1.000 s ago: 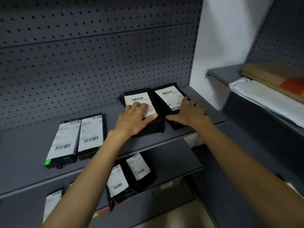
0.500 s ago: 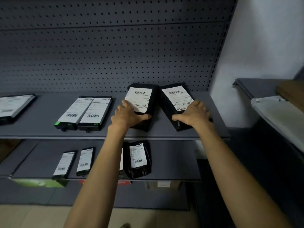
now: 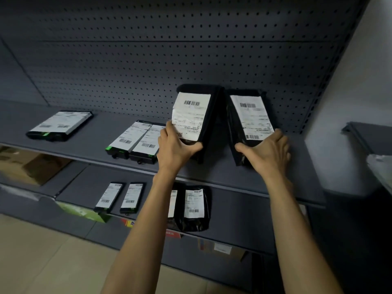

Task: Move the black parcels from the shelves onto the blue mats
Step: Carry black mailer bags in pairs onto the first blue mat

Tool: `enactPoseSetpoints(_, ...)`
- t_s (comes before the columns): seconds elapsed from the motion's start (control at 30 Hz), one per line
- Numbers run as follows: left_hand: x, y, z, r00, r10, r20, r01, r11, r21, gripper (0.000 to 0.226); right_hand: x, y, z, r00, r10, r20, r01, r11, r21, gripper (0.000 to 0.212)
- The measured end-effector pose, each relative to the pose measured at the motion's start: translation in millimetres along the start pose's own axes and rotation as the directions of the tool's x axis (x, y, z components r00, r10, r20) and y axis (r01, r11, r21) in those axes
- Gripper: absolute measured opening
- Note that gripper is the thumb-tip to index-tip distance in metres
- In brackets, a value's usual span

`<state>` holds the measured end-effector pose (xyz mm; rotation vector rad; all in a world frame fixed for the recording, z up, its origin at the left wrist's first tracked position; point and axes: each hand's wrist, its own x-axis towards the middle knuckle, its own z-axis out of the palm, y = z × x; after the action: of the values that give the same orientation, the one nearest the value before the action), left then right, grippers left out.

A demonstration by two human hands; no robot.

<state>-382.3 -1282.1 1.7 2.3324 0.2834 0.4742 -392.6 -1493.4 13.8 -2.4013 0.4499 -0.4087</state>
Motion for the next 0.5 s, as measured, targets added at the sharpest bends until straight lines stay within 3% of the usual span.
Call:
enactPoseSetpoints(0.13, 12, -21, -34, 0.993, 0.009, -0.119, -0.01, 1.0, -0.005, 0.111, -5, -39, 12, 0.994, -0.106, -0.019, 0.107, 0.992, 0.066, 0.116)
enactPoseSetpoints(0.5, 32, -148, -172, 0.913, -0.117, -0.39, 0.137, 0.99, 0.022, 0.12, -66, -193, 107, 0.919, -0.385, 0.089, 0.359, 0.908, 0.216, 0.115)
